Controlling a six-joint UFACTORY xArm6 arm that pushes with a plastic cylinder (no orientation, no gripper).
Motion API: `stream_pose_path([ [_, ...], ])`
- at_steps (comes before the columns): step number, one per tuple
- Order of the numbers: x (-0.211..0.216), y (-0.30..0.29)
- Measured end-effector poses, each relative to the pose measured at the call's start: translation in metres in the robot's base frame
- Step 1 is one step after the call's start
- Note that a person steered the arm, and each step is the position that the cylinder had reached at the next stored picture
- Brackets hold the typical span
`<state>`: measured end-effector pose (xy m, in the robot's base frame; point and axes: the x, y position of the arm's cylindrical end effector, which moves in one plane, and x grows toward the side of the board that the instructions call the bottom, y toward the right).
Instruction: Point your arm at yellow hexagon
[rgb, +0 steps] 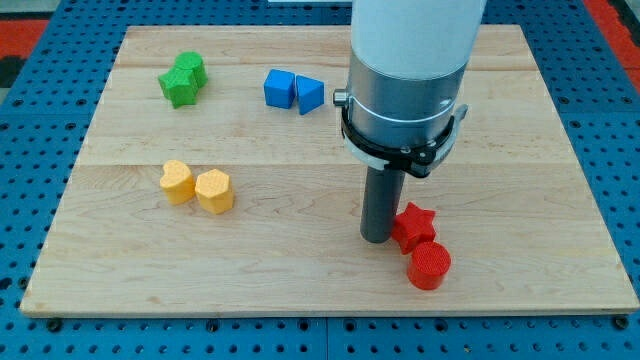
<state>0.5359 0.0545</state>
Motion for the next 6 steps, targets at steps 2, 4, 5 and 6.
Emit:
stream_pose_path([
  [2, -0.017, 0.007],
  [4, 0.014, -0.069],
  [5, 0.005, -0.148],
  [6, -0.036, -0.195],
])
